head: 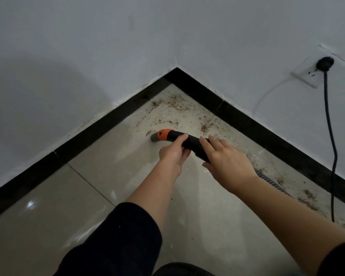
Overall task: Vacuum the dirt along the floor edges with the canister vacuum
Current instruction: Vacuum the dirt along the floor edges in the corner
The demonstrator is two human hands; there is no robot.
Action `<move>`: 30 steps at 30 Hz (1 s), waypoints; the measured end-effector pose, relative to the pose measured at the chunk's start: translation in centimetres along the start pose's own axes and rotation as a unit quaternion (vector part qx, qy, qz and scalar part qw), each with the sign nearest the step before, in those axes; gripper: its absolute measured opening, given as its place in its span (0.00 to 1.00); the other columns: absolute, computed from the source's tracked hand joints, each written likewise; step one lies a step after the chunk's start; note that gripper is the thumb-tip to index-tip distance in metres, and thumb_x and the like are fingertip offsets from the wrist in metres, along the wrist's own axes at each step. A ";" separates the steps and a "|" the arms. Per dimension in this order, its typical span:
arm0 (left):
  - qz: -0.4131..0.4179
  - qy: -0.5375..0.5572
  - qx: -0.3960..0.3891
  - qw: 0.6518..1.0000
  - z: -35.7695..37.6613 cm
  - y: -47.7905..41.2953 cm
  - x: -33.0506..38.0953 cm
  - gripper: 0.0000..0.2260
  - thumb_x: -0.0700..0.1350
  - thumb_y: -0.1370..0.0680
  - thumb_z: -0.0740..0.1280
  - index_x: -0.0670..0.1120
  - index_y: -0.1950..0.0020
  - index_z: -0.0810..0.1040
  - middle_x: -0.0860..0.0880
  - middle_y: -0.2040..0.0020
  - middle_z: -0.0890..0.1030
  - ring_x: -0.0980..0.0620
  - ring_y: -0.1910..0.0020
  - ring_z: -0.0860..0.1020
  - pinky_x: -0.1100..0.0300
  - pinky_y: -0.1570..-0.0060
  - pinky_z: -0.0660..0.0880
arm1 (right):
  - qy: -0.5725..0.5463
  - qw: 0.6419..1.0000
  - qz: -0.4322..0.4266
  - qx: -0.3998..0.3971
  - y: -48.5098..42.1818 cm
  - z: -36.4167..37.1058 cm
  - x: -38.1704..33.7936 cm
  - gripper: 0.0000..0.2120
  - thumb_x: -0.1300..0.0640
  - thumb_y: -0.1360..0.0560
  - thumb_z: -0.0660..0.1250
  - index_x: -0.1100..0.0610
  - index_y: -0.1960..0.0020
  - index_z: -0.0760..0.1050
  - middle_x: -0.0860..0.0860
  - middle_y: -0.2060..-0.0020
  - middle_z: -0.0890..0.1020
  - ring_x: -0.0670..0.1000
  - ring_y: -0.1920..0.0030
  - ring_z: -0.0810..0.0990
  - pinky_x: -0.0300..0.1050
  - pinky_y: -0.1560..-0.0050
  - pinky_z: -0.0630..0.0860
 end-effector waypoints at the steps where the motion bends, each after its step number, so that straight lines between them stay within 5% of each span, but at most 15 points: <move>1: -0.001 0.000 -0.001 1.000 0.0 -0.1 0.1 0.12 0.41 0.25 0.73 0.37 0.45 0.78 0.40 0.51 0.83 0.52 0.57 0.82 0.65 0.58 0.79 | 0.002 1.000 -0.001 -0.001 -0.1 0.0 -0.1 0.34 0.50 0.21 0.63 0.58 0.22 0.51 0.56 0.27 0.64 0.56 0.32 0.69 0.46 0.37 0.70; 22: -0.014 -0.009 -0.006 1.000 0.5 -2.2 2.6 0.17 0.40 0.25 0.73 0.35 0.38 0.76 0.38 0.46 0.82 0.51 0.56 0.82 0.66 0.65 0.80 | -0.021 0.999 0.039 -0.005 -3.5 0.3 0.0 0.30 0.56 0.22 0.63 0.55 0.24 0.57 0.53 0.32 0.70 0.56 0.41 0.74 0.47 0.47 0.76; 30: -0.018 -0.061 -0.033 0.997 1.5 -1.8 3.8 0.16 0.40 0.24 0.72 0.37 0.38 0.75 0.39 0.47 0.83 0.51 0.58 0.82 0.61 0.52 0.80 | -0.053 0.998 0.039 0.008 -3.8 -0.5 1.0 0.29 0.54 0.21 0.62 0.52 0.23 0.55 0.49 0.32 0.69 0.53 0.39 0.71 0.47 0.43 0.75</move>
Point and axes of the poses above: each hand's wrist, its own y-axis away from the middle knuckle, its own z-axis out of the palm, x = y × z, the point moved 4 cm from there along -y, towards the middle knuckle
